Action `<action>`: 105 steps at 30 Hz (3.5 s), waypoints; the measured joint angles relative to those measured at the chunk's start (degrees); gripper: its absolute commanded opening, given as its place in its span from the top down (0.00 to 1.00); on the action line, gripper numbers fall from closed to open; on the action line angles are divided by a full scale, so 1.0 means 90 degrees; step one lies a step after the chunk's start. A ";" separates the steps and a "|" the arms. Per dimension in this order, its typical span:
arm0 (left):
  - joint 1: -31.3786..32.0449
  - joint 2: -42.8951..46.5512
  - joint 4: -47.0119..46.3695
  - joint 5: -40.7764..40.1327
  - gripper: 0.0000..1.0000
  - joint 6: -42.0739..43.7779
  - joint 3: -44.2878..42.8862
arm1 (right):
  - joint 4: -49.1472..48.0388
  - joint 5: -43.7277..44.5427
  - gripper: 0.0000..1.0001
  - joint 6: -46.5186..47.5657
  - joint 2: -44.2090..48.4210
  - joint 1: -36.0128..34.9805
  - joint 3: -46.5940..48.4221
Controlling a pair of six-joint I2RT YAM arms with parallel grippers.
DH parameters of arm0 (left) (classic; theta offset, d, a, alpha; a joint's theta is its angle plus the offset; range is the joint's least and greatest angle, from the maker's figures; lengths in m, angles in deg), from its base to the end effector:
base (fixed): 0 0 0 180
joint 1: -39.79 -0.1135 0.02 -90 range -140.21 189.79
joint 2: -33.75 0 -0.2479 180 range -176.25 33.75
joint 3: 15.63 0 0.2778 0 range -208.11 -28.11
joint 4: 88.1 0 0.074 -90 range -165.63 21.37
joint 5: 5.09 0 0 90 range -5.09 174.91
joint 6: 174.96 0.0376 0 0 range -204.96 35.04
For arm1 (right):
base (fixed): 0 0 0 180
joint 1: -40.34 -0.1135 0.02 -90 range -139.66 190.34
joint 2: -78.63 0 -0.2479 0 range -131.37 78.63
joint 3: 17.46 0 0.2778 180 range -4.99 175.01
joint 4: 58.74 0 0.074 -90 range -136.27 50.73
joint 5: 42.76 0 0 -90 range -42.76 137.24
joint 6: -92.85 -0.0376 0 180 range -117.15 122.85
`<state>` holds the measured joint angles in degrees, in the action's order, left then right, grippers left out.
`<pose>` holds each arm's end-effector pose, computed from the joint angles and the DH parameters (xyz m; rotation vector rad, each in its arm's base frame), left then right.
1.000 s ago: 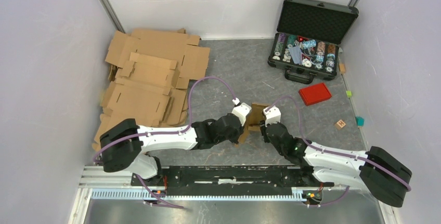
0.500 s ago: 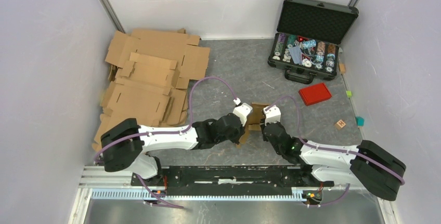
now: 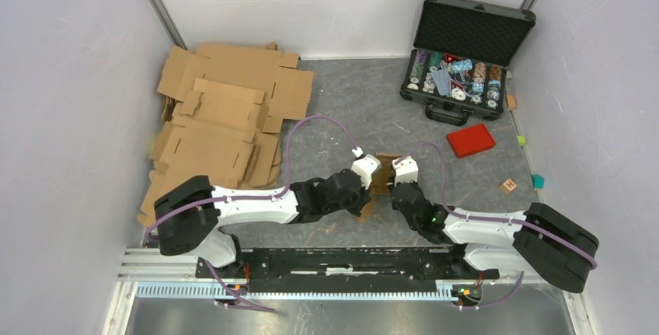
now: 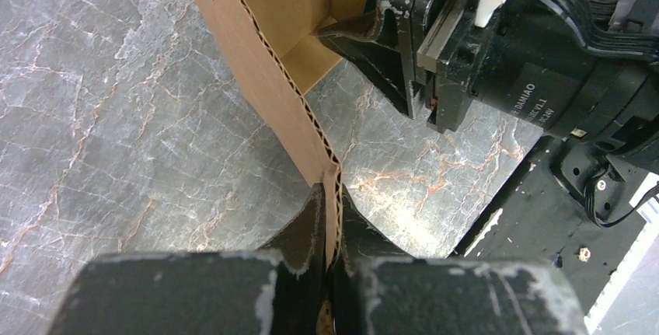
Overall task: Fold the paper box
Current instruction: Fold the paper box at the center of the board.
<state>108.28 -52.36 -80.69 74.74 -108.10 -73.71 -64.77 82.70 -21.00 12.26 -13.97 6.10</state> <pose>0.1304 -0.3128 0.1659 0.7777 2.1312 -0.6975 0.1392 0.1564 0.0892 -0.2225 2.0713 0.1391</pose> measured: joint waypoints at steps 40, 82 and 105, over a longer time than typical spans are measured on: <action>0.0027 -0.0189 0.0056 0.0517 0.93 -0.0199 -0.0238 | 0.0036 -0.0301 0.71 -0.0109 0.0444 0.0046 -0.0214; -0.0189 -0.0741 0.3167 0.0199 0.93 0.0148 -0.2300 | 0.2290 -0.0741 0.02 0.0209 0.2538 0.0017 0.0554; -0.0828 -0.0777 0.4473 0.0969 0.93 0.0605 -0.2793 | 0.2776 -0.1396 0.04 0.0204 0.2446 0.0257 0.0894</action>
<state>100.82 -59.35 -40.43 83.46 -102.66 -98.85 -39.79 70.13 -19.17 34.27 -11.65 14.15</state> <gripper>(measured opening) 0.070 0.979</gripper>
